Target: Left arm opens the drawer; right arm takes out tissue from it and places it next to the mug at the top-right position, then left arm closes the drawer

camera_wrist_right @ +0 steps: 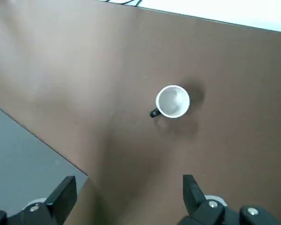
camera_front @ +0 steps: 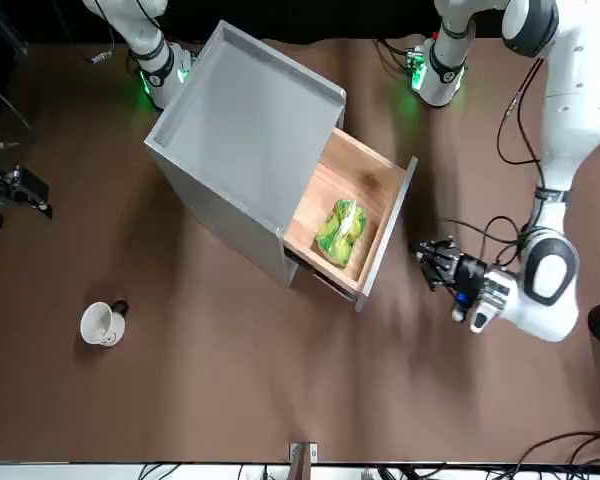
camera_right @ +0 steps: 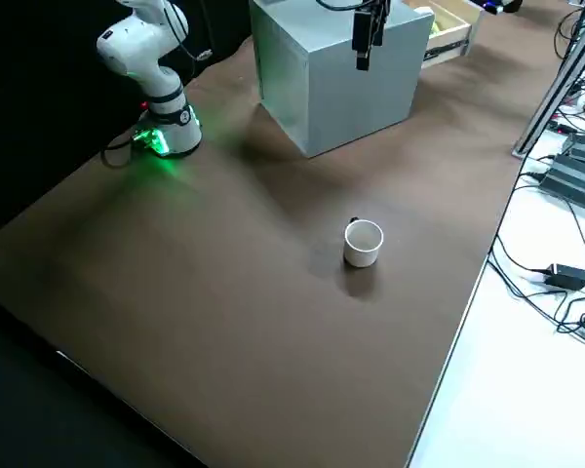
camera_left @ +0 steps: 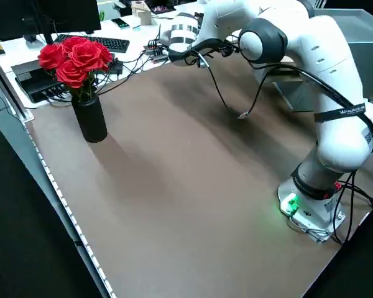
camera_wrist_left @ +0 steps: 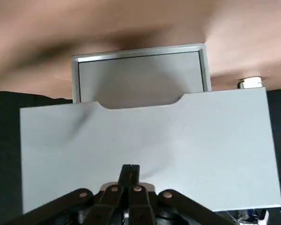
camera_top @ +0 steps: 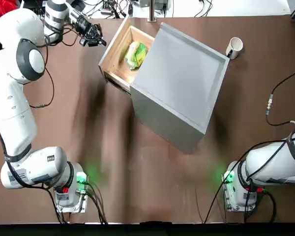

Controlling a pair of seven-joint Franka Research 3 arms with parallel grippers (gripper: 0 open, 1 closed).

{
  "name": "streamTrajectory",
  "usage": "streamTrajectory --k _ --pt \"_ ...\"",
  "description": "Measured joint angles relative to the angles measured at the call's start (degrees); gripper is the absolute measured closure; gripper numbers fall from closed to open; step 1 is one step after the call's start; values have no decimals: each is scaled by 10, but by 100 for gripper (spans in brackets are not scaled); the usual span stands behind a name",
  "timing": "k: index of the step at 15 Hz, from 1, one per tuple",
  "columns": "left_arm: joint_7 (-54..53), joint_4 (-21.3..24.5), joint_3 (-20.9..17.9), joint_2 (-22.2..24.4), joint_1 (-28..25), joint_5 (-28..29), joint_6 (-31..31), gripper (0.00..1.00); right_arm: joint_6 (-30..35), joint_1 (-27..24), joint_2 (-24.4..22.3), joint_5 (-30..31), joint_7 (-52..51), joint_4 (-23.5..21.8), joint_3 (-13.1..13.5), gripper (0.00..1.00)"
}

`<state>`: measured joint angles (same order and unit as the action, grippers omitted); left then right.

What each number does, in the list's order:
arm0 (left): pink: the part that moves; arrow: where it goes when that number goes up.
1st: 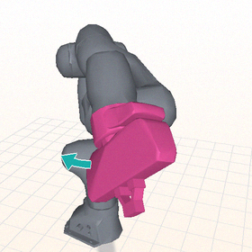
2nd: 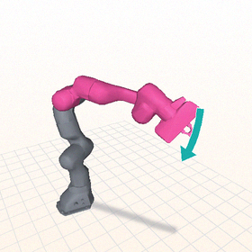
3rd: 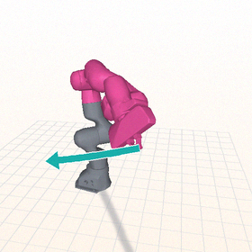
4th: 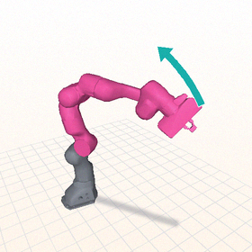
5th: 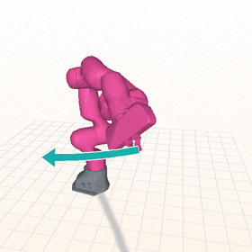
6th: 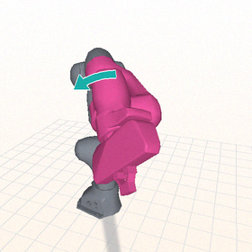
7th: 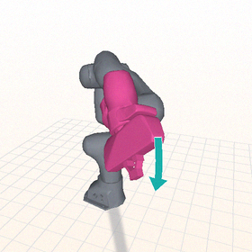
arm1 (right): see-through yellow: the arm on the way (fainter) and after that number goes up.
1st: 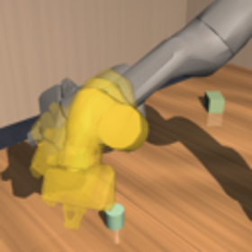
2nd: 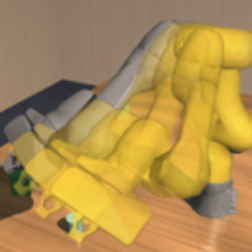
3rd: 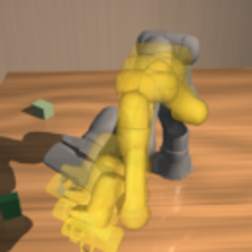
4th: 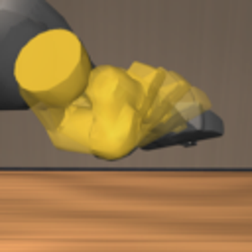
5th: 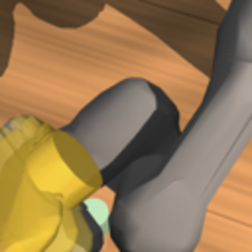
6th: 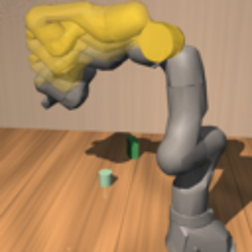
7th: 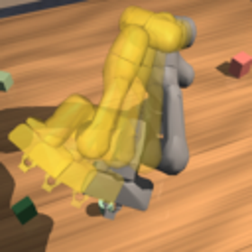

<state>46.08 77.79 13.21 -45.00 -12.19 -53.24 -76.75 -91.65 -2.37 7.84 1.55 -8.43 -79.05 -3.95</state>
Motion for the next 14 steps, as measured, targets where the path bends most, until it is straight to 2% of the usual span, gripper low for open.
streamTrajectory --k 4,8,10,11,14 --pt "0 -16 1 5 -1 8 0 99 1 43 0 0 0 0 -1 0" --pt "-1 -42 7 45 -24 71 0 98 0 89 4 -13 19 -1 -1 0" --pt "-17 -50 9 76 -35 116 1 90 0 107 11 -43 77 -2 -1 0" --pt "-36 -51 9 93 -37 144 1 90 0 114 16 -52 94 -2 -1 0" --pt "-104 -56 9 143 -37 237 -2 66 -7 133 40 -59 124 -3 -1 0"
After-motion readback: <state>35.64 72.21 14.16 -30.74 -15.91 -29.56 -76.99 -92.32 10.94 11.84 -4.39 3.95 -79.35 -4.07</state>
